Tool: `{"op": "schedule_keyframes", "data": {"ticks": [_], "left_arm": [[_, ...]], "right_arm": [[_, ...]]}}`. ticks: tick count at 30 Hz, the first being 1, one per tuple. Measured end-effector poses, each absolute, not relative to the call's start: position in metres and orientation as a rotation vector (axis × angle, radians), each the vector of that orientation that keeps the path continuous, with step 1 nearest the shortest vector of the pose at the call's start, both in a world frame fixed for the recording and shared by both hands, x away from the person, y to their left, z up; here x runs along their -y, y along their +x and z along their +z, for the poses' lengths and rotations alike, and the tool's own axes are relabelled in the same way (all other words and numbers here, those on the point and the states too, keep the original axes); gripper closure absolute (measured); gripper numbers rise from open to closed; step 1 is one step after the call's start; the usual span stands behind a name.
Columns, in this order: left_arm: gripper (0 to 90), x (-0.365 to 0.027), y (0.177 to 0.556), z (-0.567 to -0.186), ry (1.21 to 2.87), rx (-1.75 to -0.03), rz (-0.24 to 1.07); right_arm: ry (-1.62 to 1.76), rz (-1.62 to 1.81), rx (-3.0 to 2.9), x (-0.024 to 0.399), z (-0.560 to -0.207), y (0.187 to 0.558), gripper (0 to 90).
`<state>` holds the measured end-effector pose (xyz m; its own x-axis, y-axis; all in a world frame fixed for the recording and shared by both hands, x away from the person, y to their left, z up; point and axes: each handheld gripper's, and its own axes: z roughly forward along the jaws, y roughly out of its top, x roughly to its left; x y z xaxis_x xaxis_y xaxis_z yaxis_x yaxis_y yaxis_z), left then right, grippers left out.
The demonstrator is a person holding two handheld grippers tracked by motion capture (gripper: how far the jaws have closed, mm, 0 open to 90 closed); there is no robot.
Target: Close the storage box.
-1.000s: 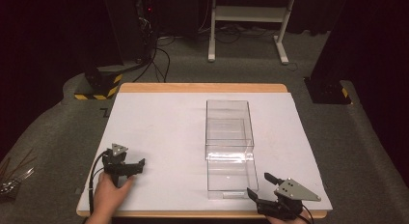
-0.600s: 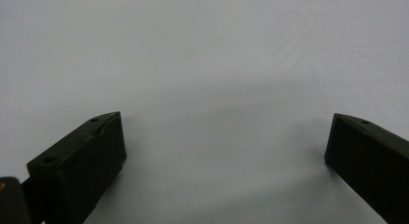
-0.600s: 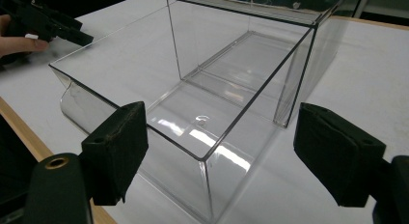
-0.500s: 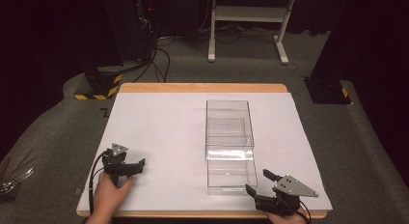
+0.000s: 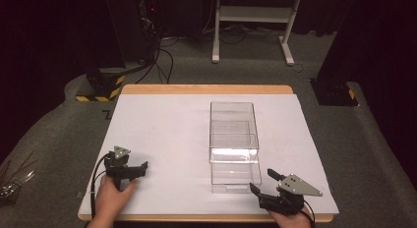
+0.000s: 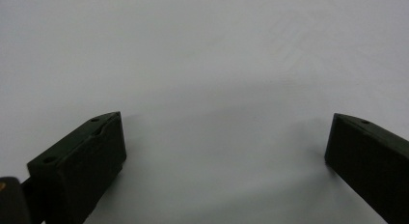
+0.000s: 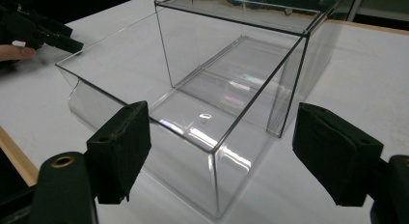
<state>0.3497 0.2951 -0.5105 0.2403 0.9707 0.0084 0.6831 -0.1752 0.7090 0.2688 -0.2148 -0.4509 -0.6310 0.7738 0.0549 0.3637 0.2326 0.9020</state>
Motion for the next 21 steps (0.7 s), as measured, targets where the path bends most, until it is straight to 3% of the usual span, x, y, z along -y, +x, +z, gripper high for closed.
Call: {"op": "schedule_keyframes", "data": {"ticks": [21], "left_arm": [[0.9,-0.295,0.35,-0.51,1.932,-1.508,0.636]], "right_arm": [[1.079,1.292,-2.163,0.208,-0.468,0.276,21.4]]}}
